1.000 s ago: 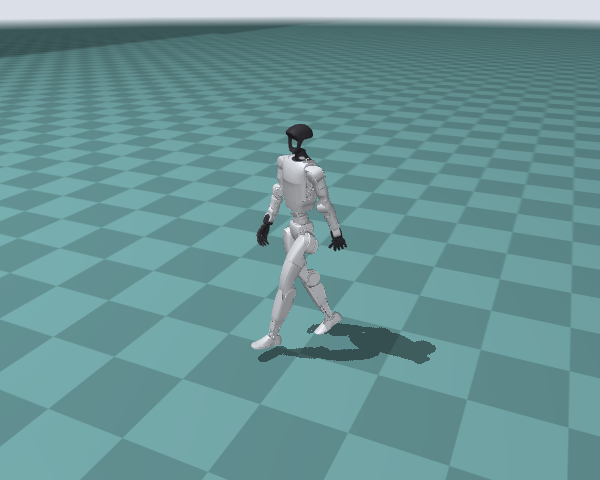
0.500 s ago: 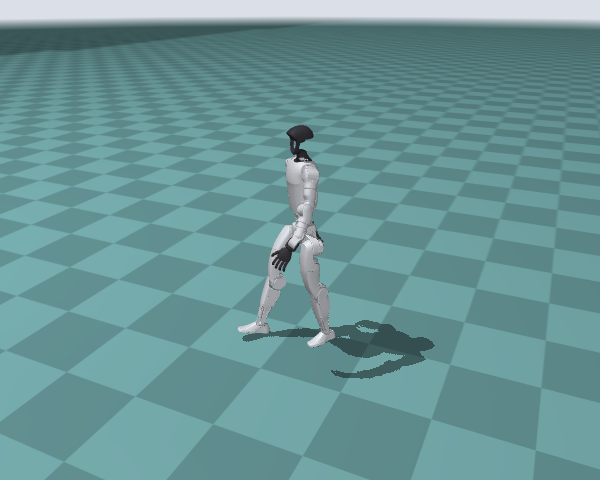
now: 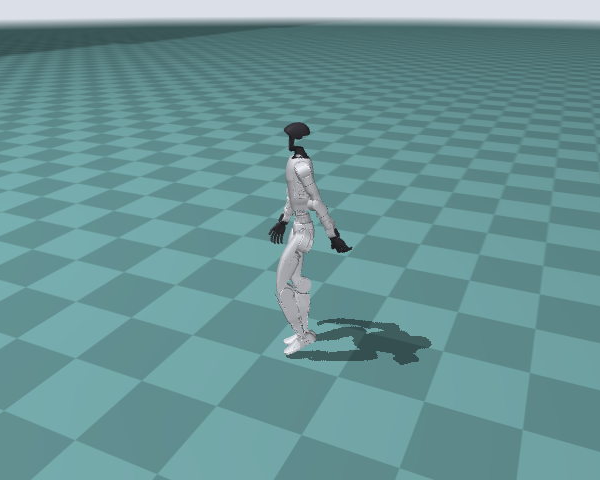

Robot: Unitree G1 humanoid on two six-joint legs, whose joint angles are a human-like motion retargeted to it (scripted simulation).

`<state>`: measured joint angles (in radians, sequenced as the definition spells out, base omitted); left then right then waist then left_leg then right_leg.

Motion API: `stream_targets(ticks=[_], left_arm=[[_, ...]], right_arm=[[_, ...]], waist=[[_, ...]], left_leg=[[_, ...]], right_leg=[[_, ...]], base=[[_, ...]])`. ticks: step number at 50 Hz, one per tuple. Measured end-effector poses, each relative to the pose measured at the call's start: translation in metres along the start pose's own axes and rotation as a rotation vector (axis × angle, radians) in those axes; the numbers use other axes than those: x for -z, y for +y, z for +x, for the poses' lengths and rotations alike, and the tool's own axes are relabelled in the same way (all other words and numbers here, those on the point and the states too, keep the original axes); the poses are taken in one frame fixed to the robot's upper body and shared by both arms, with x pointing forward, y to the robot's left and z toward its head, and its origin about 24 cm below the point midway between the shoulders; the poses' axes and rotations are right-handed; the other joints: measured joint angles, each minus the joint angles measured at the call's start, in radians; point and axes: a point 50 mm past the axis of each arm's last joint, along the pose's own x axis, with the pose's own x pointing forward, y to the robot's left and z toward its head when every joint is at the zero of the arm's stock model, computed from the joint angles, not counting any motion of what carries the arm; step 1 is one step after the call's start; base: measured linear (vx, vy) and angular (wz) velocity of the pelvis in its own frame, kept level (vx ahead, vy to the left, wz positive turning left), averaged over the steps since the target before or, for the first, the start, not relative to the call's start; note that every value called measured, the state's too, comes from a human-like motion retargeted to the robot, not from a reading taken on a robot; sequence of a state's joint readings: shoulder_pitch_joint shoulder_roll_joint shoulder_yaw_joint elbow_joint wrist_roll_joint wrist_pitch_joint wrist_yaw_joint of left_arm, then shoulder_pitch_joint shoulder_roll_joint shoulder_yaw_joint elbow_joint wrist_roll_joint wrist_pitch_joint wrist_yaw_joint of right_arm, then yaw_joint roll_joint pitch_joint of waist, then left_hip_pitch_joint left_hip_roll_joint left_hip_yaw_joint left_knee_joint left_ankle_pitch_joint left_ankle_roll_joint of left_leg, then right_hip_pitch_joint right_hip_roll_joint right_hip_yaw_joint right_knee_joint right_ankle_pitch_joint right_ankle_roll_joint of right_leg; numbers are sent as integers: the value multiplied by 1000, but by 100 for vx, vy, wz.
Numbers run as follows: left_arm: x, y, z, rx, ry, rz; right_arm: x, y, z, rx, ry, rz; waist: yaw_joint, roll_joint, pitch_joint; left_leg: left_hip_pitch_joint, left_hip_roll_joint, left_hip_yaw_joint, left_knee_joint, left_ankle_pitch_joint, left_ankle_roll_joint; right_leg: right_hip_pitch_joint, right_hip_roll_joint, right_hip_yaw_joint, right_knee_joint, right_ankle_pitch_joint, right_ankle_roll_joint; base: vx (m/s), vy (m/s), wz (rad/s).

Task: Walk run

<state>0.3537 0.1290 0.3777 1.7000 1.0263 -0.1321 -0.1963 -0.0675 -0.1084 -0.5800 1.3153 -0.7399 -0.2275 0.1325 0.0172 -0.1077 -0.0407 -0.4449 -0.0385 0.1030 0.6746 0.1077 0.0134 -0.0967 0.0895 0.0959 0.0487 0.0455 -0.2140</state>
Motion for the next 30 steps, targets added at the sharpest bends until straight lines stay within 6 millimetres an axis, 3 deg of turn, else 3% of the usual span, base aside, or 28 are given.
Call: stream_targets(ticks=[3, 6, 7, 10, 13, 15, 17, 18, 20, 22, 23, 24, 27, 30], left_arm=[[15, -12, 1, 78, 69, -10], [21, -15, 0, 100, 89, -46], [21, -13, 0, 92, 87, -64], [20, 1, -3, 29, 66, -133], [9, 25, -8, -66, 19, -208], [2, 38, -11, -125, -22, -270], [-8, 52, -16, -176, -78, -348], [-14, 60, -19, -195, -112, -388], [-30, 82, -28, -222, -185, -459], [-50, 100, -38, -223, -245, -485], [-60, 108, -43, -227, -269, -481], [-72, 115, -49, -230, -298, -464], [-111, 139, -70, -294, -388, -338], [-143, 168, -101, -420, -483, -143]], right_arm=[[-20, -15, 2, 42, -78, -29], [-24, -22, 2, 60, -94, -27], [-21, -22, 2, 59, -86, -20], [-2, -12, -1, 31, -21, 18], [30, 10, -7, -24, 96, 78], [57, 30, -17, -83, 201, 105], [80, 55, -28, -142, 312, 121], [89, 65, -33, -165, 361, 122], [99, 81, -41, -214, 423, 110], [105, 87, -46, -260, 454, 88], [108, 93, -49, -287, 465, 78], [111, 94, -51, -299, 472, 64], [118, 93, -55, -278, 461, 36], [122, 89, -56, -223, 441, 33]], waist=[[69, 10, 31], [113, 20, 46], [123, 21, 49], [149, 21, 53], [204, -5, 27], [267, -42, 9], [293, -96, -4], [270, -102, -8], [239, -99, -3], [206, -70, -15], [185, -30, -31], [161, 0, -37], [76, 61, -34], [-5, 88, -37]], left_leg=[[-15, 6, 23, -293, 5, 57], [-32, -34, 20, -533, -55, 70], [-38, -60, -1, -598, -76, 43], [-41, -86, 10, -694, -114, -155], [-39, -108, -72, -632, -40, -58], [-40, -88, -26, -583, 55, -16], [-54, -134, -124, -516, -8, 71], [-59, -137, -141, -470, -45, 83], [-60, -50, -99, -359, -133, 54], [21, 24, -23, -369, -187, 47], [53, 45, -55, -390, -202, 56], [86, 45, -65, -411, -208, 71], [182, 70, -23, -475, -208, 84], [268, 81, 13, -528, -226, 74]], right_leg=[[60, 65, 60, 9, -16, -29], [125, 108, 89, 14, -29, -46], [147, 117, 91, 16, -31, -48], [212, 151, 88, 29, -10, -41], [243, 148, 70, 53, 74, 7], [260, 115, 55, 98, 187, 85], [242, 64, 32, 194, 339, 255], [223, 64, 14, 259, 413, 359], [141, 118, -69, 479, 478, 476], [55, 138, -140, 649, 478, 476], [34, 187, -79, 620, 477, 476], [-4, 182, -57, 637, 427, 469], [-136, 102, -95, 684, 246, 390], [-251, 15, -136, 587, 134, 309]], base=[[74, -34, -169], [68, -24, -117], [74, -24, -79], [98, -27, -66], [98, -28, -95], [99, -28, -177], [107, -31, -137], [110, -53, -73], [83, -85, -77], [62, -51, -87], [66, 11, -64], [74, 36, -46], [72, -2, -21], [65, -22, -38]])
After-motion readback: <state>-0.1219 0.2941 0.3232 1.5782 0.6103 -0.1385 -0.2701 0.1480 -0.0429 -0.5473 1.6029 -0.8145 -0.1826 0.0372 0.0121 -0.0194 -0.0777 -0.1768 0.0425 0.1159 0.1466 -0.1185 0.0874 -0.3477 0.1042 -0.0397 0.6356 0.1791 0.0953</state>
